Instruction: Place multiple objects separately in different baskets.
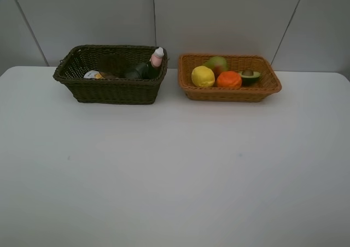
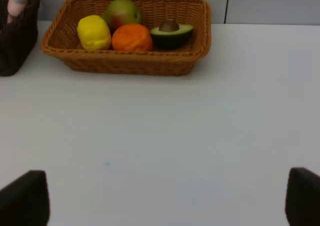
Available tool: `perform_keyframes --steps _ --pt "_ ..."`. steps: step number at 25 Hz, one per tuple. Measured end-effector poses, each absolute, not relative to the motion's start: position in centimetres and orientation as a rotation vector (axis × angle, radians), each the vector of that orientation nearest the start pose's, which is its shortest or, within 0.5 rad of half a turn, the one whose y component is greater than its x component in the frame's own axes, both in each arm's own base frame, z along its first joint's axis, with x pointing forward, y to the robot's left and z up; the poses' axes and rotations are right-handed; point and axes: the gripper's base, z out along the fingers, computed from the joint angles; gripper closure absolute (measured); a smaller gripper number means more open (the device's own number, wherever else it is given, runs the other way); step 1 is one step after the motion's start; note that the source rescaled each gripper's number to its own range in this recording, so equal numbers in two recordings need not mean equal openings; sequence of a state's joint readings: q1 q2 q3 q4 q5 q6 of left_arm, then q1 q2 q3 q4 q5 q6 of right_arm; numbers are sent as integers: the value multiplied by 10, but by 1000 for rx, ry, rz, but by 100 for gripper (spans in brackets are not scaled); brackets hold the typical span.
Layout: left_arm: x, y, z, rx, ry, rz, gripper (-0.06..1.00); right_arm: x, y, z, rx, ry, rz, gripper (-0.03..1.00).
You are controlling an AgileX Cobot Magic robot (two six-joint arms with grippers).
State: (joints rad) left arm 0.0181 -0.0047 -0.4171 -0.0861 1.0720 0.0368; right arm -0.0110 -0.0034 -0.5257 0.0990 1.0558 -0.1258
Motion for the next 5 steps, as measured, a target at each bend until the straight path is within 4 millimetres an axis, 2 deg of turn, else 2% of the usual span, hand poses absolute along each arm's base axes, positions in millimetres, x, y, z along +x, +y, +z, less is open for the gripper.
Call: perform_keyframes --steps 5 --pt "3 -7 253 20 2131 -73 5 -8 8 285 -121 2003 30 -3"
